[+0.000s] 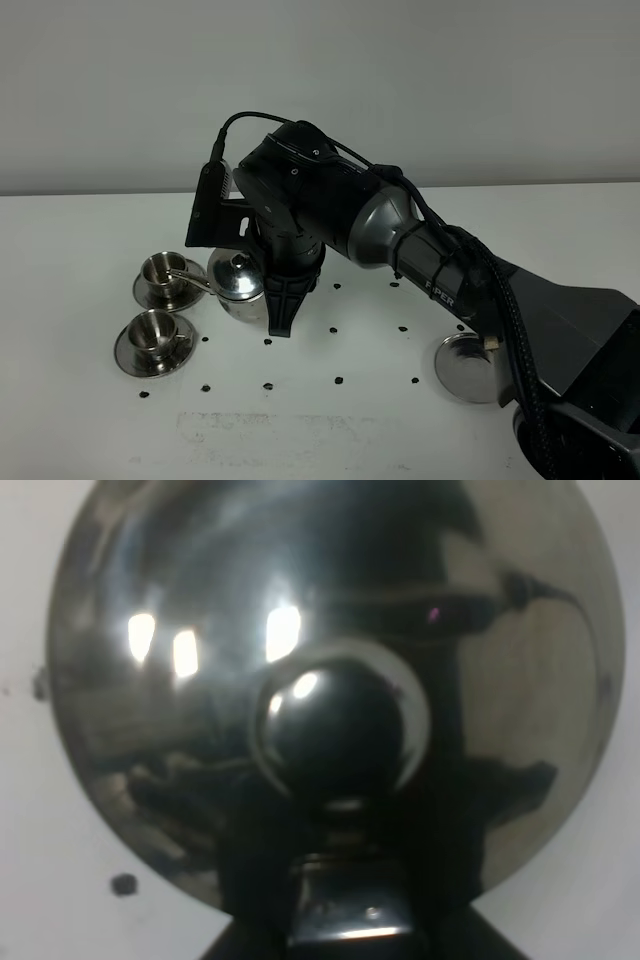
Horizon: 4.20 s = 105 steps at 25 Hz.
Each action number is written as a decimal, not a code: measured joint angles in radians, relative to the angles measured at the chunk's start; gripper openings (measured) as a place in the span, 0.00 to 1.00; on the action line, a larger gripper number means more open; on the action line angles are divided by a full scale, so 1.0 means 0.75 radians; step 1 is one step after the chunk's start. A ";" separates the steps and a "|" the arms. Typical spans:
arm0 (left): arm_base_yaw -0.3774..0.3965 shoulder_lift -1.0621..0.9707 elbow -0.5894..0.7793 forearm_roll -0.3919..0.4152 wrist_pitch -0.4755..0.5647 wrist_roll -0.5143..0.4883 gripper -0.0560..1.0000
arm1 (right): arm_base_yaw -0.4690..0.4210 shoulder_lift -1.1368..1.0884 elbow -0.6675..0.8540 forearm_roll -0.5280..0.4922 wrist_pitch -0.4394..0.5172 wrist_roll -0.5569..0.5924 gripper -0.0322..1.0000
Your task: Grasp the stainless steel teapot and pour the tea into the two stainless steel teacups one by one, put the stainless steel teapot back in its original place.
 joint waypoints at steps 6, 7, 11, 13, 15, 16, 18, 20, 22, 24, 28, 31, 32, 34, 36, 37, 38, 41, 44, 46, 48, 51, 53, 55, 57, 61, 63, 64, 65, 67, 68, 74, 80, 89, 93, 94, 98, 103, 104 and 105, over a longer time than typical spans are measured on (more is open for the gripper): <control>0.000 0.000 0.000 0.000 0.000 0.000 0.34 | 0.004 0.000 0.061 -0.026 -0.070 -0.091 0.21; 0.000 0.000 0.000 0.000 0.000 0.000 0.34 | 0.004 0.000 0.067 -0.032 -0.083 -0.103 0.21; 0.000 0.000 0.000 0.000 0.000 0.000 0.34 | 0.010 0.001 0.075 -0.081 -0.180 -0.115 0.21; 0.000 0.000 0.000 0.000 0.000 0.000 0.34 | 0.015 0.001 0.075 -0.112 -0.213 -0.117 0.21; 0.000 0.000 0.000 0.000 0.000 0.000 0.34 | 0.018 0.001 0.075 -0.138 -0.245 -0.128 0.21; 0.000 0.000 0.000 0.000 0.000 0.000 0.34 | 0.020 0.001 0.075 -0.150 -0.255 -0.133 0.21; 0.000 0.000 0.000 0.000 0.000 0.000 0.34 | 0.025 0.001 0.076 -0.174 -0.269 -0.145 0.21; 0.000 0.000 0.000 0.000 0.000 0.000 0.34 | 0.032 0.001 0.076 -0.192 -0.283 -0.148 0.21; 0.000 0.000 0.000 0.000 0.000 0.000 0.34 | 0.040 0.011 0.076 -0.203 -0.297 -0.153 0.21; 0.000 0.000 0.000 0.000 0.000 0.000 0.34 | 0.048 0.027 0.076 -0.215 -0.300 -0.166 0.21; 0.000 0.000 0.000 0.000 0.000 0.000 0.34 | 0.063 0.057 0.076 -0.241 -0.299 -0.187 0.21; 0.000 0.000 0.000 0.000 0.000 0.000 0.34 | 0.069 0.063 0.076 -0.277 -0.297 -0.213 0.21; 0.000 0.000 0.000 0.000 0.000 0.000 0.34 | 0.070 0.063 0.076 -0.283 -0.296 -0.233 0.21; 0.000 0.000 0.000 0.000 0.000 0.000 0.34 | 0.073 0.063 0.076 -0.294 -0.291 -0.262 0.21; 0.000 0.000 0.000 0.000 0.000 0.000 0.34 | 0.073 0.063 0.076 -0.308 -0.290 -0.276 0.21; 0.000 0.000 0.000 0.000 0.000 0.000 0.34 | 0.073 0.063 0.076 -0.310 -0.290 -0.281 0.21; 0.000 0.000 0.000 0.000 0.000 0.000 0.34 | 0.074 0.063 0.076 -0.318 -0.290 -0.285 0.21; 0.000 0.000 0.000 0.000 0.000 0.000 0.34 | 0.077 0.063 0.076 -0.352 -0.290 -0.286 0.21; 0.000 0.000 0.000 0.000 0.000 0.000 0.34 | 0.082 0.063 0.076 -0.380 -0.290 -0.283 0.21; 0.000 0.000 0.000 0.000 0.000 0.000 0.34 | 0.084 0.064 0.076 -0.390 -0.290 -0.276 0.21; 0.000 0.000 0.000 0.000 0.000 0.000 0.34 | 0.089 0.065 0.076 -0.400 -0.290 -0.272 0.21; 0.000 0.000 0.000 0.000 0.000 0.000 0.34 | 0.098 0.065 0.076 -0.406 -0.291 -0.269 0.21; 0.000 0.000 0.000 0.000 0.000 0.000 0.34 | 0.102 0.065 0.076 -0.406 -0.293 -0.264 0.21; 0.000 0.000 0.000 0.000 0.000 0.000 0.34 | 0.106 0.070 0.076 -0.411 -0.295 -0.261 0.21; 0.000 0.000 0.000 0.000 0.000 0.000 0.34 | 0.110 0.082 0.076 -0.422 -0.305 -0.261 0.21; 0.000 0.000 0.000 0.000 0.000 0.000 0.34 | 0.116 0.096 0.077 -0.440 -0.313 -0.261 0.21; 0.000 0.000 0.000 0.000 0.000 0.000 0.34 | 0.118 0.096 0.077 -0.457 -0.326 -0.253 0.21; 0.000 0.000 0.000 0.000 0.000 0.000 0.34 | 0.118 0.096 0.077 -0.466 -0.336 -0.243 0.21; 0.000 0.000 0.000 0.000 0.000 0.000 0.34 | 0.118 0.096 0.077 -0.475 -0.342 -0.231 0.21; 0.000 0.000 0.000 0.000 0.000 0.000 0.34 | 0.118 0.096 0.077 -0.487 -0.346 -0.226 0.21; 0.000 0.000 0.000 0.000 0.000 0.000 0.34 | 0.118 0.096 0.077 -0.490 -0.347 -0.224 0.21; 0.000 0.000 0.000 0.000 0.000 0.000 0.34 | 0.120 0.096 0.077 -0.511 -0.350 -0.223 0.21; 0.000 0.000 0.000 0.000 0.000 0.000 0.34 | 0.120 0.096 0.077 -0.522 -0.368 -0.222 0.21; 0.000 0.000 0.000 0.001 0.000 0.000 0.34 | 0.123 0.116 0.077 -0.545 -0.382 -0.216 0.21; 0.000 0.000 0.000 0.001 0.000 0.000 0.34 | 0.124 0.115 0.077 -0.569 -0.393 -0.199 0.21; 0.000 0.000 0.000 0.002 0.000 0.000 0.34 | 0.124 0.115 0.077 -0.572 -0.393 -0.196 0.21; 0.000 0.000 0.000 0.002 0.000 0.000 0.34 | 0.128 0.115 0.077 -0.584 -0.393 -0.192 0.21; 0.000 0.000 0.000 0.004 0.000 0.000 0.34 | 0.133 0.115 0.077 -0.594 -0.393 -0.191 0.21; 0.000 0.000 0.000 0.004 0.000 0.000 0.34 | 0.135 0.115 0.077 -0.594 -0.393 -0.191 0.21; 0.000 0.000 0.000 0.004 0.000 0.000 0.34 | 0.136 0.115 0.077 -0.595 -0.393 -0.191 0.21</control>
